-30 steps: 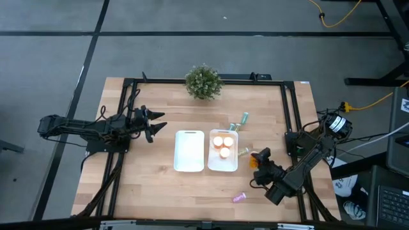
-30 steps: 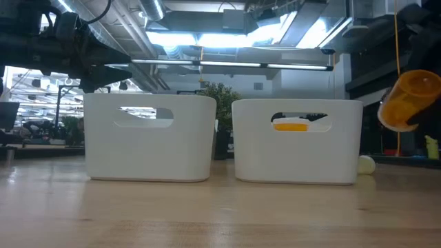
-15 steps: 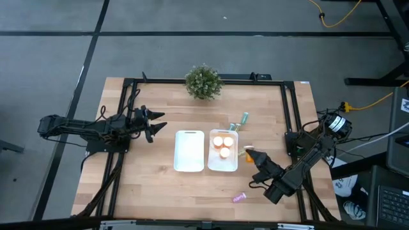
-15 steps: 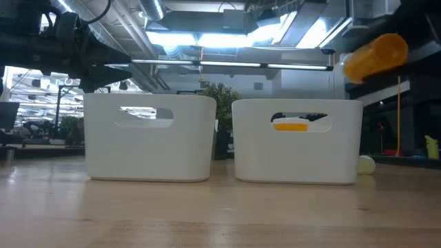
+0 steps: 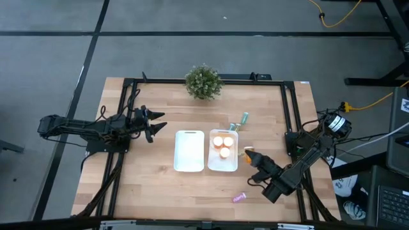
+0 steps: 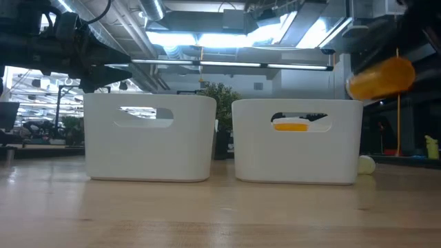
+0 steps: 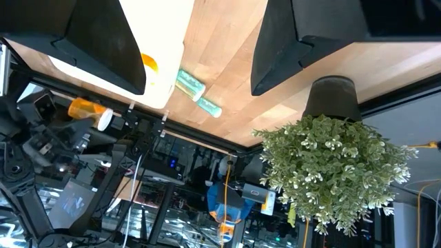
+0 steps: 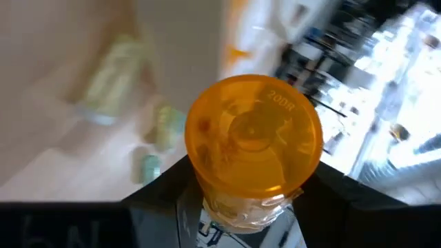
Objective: Pick and place medicine bottles into bin by pill shape (circle, oval)
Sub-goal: Put the orange capsule bottle into the right white bin
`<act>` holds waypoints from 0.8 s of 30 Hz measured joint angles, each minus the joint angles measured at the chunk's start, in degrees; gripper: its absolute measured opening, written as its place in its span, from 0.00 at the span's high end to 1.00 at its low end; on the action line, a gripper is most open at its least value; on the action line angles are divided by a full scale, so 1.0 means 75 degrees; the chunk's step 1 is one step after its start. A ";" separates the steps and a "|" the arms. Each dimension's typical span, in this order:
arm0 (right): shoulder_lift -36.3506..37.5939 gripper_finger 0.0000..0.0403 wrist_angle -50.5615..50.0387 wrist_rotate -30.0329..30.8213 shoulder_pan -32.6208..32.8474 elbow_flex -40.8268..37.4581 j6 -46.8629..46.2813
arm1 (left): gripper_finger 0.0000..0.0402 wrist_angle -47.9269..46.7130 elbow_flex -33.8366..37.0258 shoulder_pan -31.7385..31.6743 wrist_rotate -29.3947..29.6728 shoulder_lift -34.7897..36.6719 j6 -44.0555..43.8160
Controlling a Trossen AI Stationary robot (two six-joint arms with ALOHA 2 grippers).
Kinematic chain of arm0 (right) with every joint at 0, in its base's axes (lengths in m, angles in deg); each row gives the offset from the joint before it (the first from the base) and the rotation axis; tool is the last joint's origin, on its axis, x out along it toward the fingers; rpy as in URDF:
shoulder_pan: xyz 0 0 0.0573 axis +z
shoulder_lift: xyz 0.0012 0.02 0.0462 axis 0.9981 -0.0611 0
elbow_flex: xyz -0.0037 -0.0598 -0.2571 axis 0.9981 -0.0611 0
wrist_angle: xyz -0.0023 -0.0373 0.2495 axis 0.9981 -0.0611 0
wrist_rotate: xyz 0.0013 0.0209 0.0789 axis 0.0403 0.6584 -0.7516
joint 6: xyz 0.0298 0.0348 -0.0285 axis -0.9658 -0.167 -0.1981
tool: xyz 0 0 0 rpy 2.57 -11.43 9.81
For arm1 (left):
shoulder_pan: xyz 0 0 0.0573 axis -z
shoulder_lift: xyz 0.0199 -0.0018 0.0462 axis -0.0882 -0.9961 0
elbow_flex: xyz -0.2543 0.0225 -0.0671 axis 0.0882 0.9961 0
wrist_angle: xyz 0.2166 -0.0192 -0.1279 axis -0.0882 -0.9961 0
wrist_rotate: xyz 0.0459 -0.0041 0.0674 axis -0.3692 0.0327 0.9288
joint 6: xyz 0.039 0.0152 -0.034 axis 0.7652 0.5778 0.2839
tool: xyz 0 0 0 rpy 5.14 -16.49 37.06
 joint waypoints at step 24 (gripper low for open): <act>0.0000 0.52 0.0132 -0.4298 -0.0136 0.0000 -0.0193 | 0.36 0.0000 0.0000 0.0000 0.0002 0.0002 0.0000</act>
